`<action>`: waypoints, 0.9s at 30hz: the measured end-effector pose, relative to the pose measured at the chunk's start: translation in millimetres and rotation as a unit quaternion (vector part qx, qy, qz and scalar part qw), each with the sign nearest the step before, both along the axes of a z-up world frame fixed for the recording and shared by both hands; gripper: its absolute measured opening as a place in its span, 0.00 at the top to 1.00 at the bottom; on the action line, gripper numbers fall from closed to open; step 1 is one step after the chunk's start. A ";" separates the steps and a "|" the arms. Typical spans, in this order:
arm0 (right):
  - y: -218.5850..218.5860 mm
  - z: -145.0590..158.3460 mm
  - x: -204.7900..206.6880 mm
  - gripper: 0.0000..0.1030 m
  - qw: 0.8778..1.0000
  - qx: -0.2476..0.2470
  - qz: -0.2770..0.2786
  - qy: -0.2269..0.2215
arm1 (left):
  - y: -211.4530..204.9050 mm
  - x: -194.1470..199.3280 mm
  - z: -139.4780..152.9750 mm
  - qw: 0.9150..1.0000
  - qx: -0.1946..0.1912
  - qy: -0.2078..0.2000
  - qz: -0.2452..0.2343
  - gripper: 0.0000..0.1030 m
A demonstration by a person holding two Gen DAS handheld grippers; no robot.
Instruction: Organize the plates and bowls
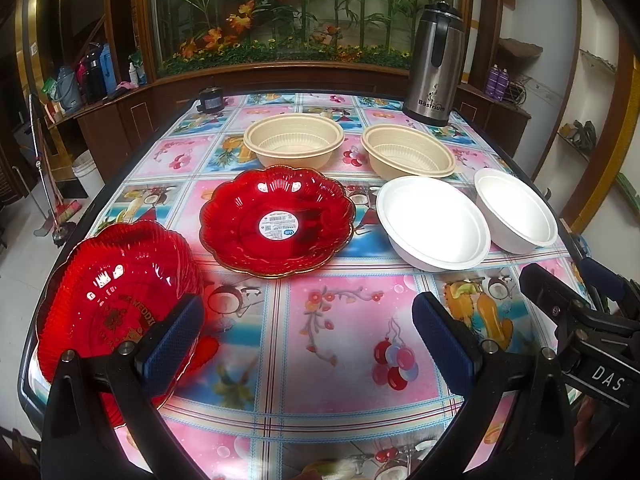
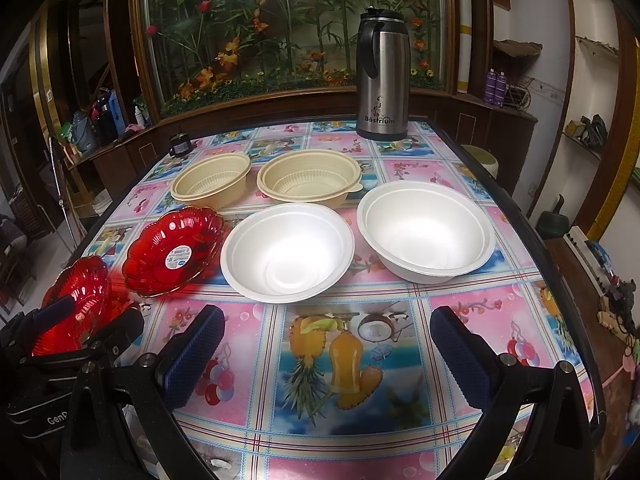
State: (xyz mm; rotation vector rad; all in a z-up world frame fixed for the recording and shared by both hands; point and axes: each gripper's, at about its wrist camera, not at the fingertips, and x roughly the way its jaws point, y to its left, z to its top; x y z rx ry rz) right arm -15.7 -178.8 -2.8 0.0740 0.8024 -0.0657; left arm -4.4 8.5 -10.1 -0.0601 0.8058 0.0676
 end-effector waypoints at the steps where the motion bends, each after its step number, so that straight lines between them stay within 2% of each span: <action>1: 0.6 -0.1 -0.2 0.00 1.000 0.000 0.000 0.000 | 0.4 -0.2 0.0 1.000 0.000 0.000 0.000 0.00; 19: 3.5 2.7 0.6 0.00 1.000 0.007 0.008 -0.003 | 6.4 -6.7 4.3 1.000 -0.001 -0.005 0.002 0.00; 23: 13.7 4.3 2.6 0.00 0.999 0.036 0.034 0.006 | 37.5 -29.7 17.8 0.999 -0.016 -0.032 0.009 0.00; 26: 32.6 3.4 6.3 0.00 0.993 0.077 0.081 0.025 | 79.0 -48.4 27.5 0.997 -0.025 -0.055 0.040 0.00; 27: 39.5 2.9 7.3 0.00 0.991 0.088 0.094 0.031 | 100.8 -55.6 28.5 0.996 -0.026 -0.058 0.065 0.00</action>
